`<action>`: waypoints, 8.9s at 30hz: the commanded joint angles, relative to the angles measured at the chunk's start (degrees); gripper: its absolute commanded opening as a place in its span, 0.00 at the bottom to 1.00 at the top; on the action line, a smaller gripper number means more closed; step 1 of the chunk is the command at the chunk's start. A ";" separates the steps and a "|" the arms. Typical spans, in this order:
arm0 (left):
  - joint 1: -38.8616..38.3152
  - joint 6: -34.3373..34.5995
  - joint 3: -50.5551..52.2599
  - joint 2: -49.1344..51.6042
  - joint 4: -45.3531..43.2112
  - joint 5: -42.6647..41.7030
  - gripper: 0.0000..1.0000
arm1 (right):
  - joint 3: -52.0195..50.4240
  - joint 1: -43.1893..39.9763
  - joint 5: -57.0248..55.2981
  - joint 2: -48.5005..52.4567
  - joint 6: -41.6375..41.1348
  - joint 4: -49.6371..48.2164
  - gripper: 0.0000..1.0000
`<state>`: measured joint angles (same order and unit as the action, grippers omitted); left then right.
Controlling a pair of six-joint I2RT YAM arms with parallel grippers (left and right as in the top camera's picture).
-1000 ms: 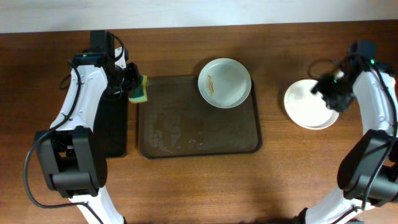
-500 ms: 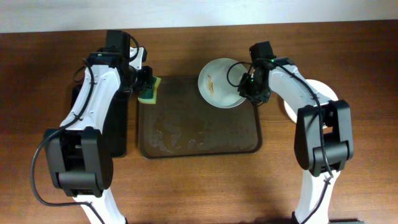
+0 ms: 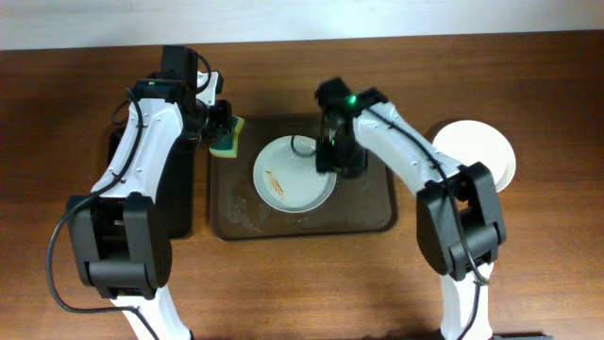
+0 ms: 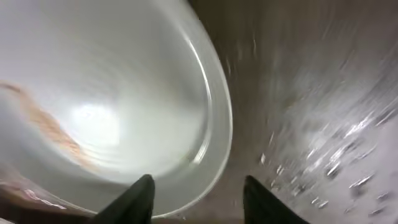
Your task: Clean dirty plates on tray and stack at the side
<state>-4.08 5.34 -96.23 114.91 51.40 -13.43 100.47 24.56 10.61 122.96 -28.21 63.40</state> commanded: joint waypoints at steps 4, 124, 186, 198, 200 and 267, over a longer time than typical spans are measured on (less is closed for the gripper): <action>0.22 -1.16 -0.79 -0.72 -0.09 -0.26 0.00 | 3.67 -4.02 -8.13 2.36 32.13 -8.26 0.57; 9.14 -1.70 -16.74 7.23 7.96 -27.65 0.00 | -3.48 -1.07 6.67 7.61 -1.77 -14.78 0.04; 8.61 0.79 -26.62 1.79 31.21 8.55 0.00 | -1.31 -37.70 -14.05 -17.35 6.91 7.98 0.77; 15.28 5.55 7.28 1.68 0.50 20.46 0.87 | -0.26 -26.01 -14.05 -17.59 7.96 9.27 0.75; 15.23 5.57 2.95 -0.13 4.74 14.97 0.99 | 0.07 -26.14 -14.05 -18.60 8.87 9.33 0.72; 12.02 5.31 -4.96 -16.46 10.80 12.31 0.99 | -100.15 -20.39 -12.55 -122.66 15.78 -58.84 0.98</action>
<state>7.68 10.74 -101.78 98.96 62.22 -1.52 0.60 3.60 -2.42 0.69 -12.86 4.08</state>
